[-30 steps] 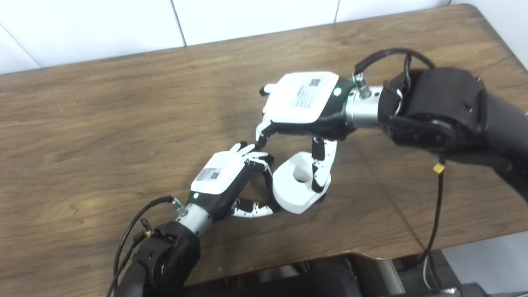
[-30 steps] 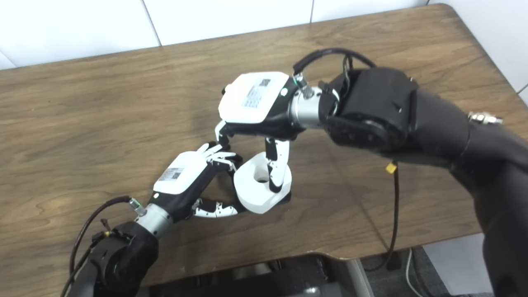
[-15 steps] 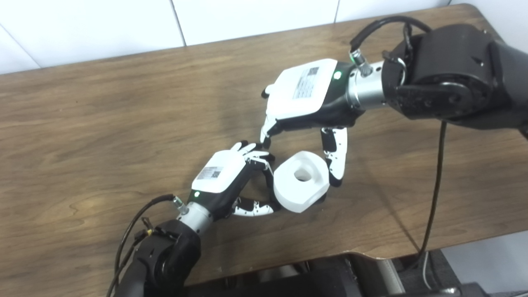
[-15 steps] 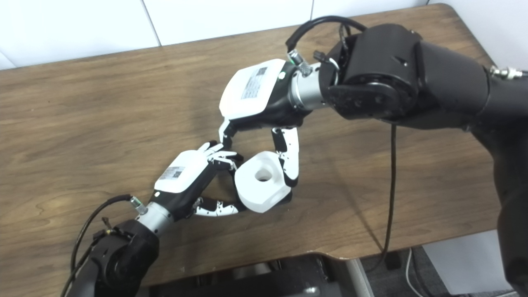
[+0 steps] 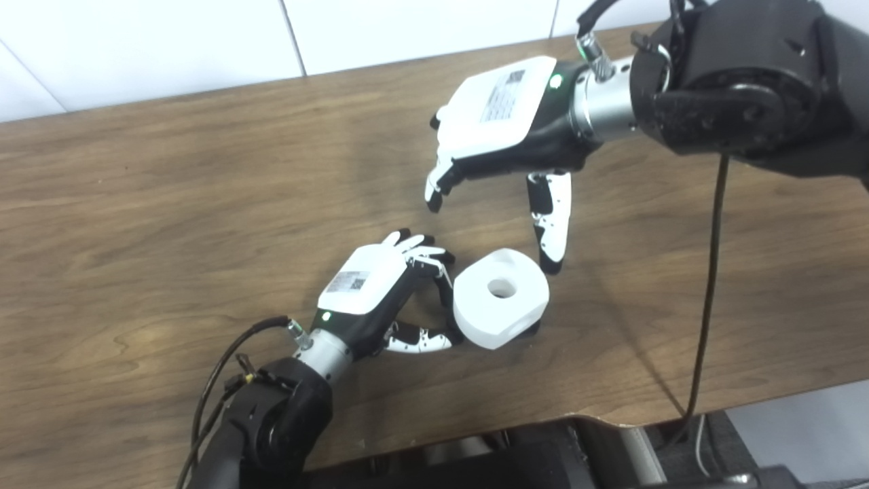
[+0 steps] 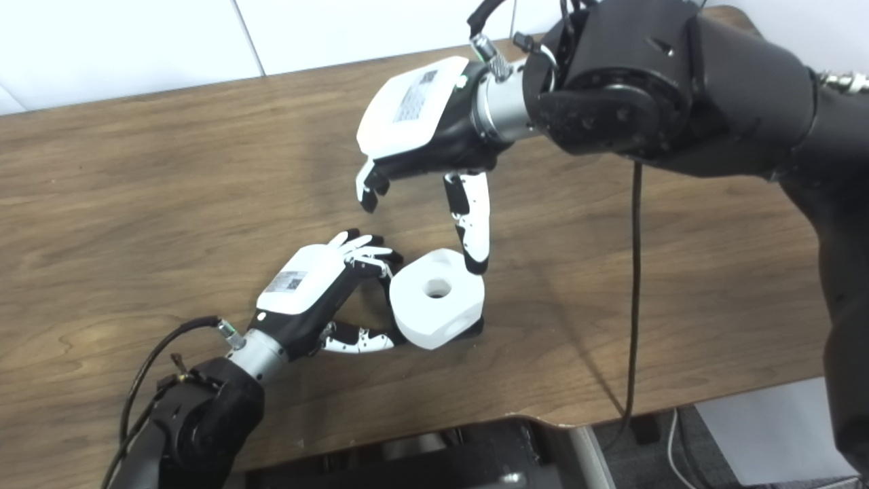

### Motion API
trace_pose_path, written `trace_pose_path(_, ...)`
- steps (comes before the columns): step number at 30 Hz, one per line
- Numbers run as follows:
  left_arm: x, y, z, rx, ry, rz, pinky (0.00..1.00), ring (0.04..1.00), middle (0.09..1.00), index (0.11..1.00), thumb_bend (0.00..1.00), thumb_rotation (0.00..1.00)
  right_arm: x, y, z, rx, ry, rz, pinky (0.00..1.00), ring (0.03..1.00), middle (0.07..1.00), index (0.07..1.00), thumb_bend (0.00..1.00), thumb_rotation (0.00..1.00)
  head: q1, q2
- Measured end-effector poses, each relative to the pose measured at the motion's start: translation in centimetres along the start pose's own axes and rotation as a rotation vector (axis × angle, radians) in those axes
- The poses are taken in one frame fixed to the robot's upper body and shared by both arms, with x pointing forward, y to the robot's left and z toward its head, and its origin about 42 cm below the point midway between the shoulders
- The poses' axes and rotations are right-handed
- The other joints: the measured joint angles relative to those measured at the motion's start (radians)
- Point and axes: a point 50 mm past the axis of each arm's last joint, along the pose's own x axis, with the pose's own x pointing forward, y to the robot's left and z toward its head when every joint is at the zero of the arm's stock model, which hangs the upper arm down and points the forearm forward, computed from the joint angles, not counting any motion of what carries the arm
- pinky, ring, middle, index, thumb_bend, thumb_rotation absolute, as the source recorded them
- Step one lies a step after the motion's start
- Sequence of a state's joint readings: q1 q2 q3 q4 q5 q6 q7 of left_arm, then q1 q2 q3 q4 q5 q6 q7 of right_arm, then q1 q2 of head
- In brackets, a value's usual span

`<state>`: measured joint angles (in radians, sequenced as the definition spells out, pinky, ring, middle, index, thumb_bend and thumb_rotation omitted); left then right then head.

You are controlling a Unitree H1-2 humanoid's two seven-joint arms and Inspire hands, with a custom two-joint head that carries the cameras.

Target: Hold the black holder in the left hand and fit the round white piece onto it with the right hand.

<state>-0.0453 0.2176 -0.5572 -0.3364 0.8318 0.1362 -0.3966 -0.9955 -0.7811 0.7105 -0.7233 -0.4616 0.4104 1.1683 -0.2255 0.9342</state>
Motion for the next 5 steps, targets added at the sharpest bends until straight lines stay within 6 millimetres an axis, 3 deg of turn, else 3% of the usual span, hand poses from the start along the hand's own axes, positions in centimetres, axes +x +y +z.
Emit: trace_pose_path(5,0.10,0.03,0.09,0.018,0.010,0.006,1.00,0.909,0.806,0.495,0.52,0.08,-0.25,-0.13,-0.20,0.003,0.010,-0.010,1.00,0.881,0.801,0.782,1.00,0.41,0.006,-0.002)
